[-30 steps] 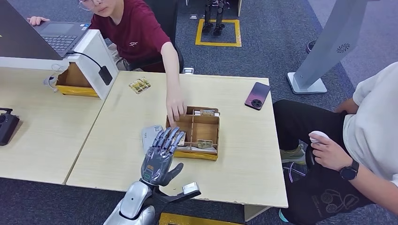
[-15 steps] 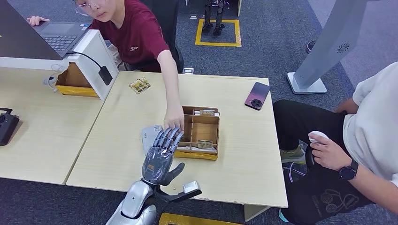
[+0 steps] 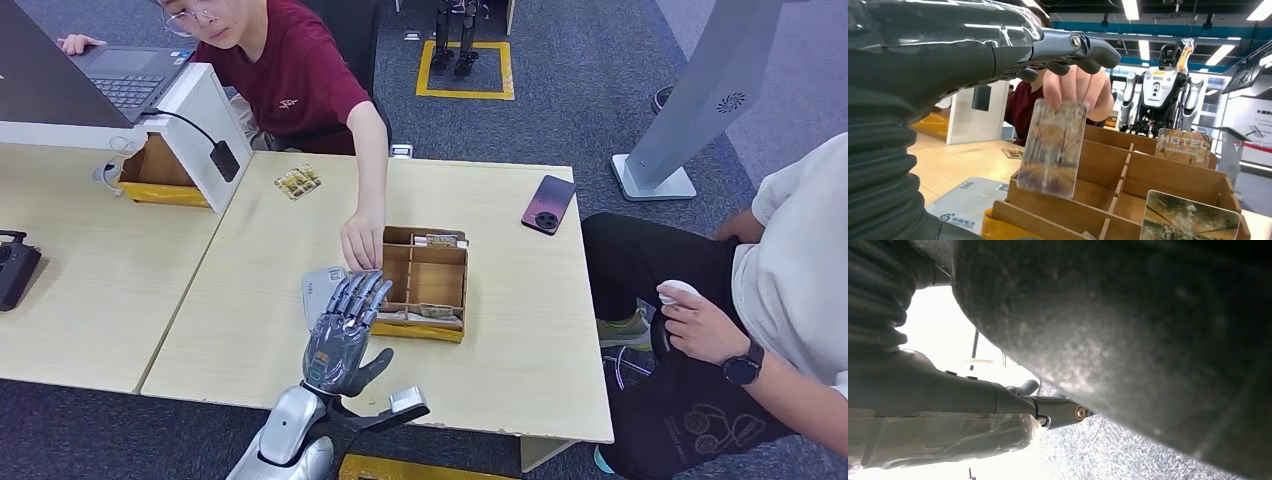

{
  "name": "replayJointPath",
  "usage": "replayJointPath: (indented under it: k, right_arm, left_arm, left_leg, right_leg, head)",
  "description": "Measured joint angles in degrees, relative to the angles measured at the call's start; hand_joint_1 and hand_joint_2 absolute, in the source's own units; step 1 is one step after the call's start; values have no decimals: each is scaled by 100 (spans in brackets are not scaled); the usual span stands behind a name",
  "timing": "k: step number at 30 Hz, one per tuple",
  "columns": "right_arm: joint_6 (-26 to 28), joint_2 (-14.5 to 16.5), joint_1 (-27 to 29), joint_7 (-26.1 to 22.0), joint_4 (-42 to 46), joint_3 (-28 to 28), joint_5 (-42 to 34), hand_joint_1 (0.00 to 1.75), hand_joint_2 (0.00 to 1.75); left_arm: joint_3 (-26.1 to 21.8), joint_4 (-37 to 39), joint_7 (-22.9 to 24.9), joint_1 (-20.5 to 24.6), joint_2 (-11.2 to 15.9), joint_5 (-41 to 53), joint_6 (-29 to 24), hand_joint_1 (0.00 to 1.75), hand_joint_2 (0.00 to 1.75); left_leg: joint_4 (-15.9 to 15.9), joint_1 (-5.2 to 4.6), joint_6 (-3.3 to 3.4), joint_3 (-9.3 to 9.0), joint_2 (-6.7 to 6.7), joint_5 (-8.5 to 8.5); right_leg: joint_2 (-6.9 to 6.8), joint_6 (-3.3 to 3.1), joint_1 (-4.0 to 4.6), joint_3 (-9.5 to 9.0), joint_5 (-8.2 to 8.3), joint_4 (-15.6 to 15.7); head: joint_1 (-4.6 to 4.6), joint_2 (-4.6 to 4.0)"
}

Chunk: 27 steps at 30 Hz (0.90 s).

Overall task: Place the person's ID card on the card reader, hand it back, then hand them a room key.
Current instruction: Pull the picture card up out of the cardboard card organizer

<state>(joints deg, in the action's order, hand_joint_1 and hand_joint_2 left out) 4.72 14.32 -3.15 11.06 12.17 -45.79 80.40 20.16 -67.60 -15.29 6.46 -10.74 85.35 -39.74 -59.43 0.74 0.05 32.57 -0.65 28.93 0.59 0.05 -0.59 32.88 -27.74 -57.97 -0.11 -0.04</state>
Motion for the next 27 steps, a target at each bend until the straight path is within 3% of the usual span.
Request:
replayJointPath:
  k: [27]
  right_arm:
    - [-16,2,-12,4,0,0,102,0,175]
  left_arm:
    - [-96,237,-9,121,-72,2,0,0,175]
  left_leg:
    - [0,0,0,-1,0,0]
  right_leg:
    - [0,0,0,-1,0,0]
  head:
    - [1,-1]
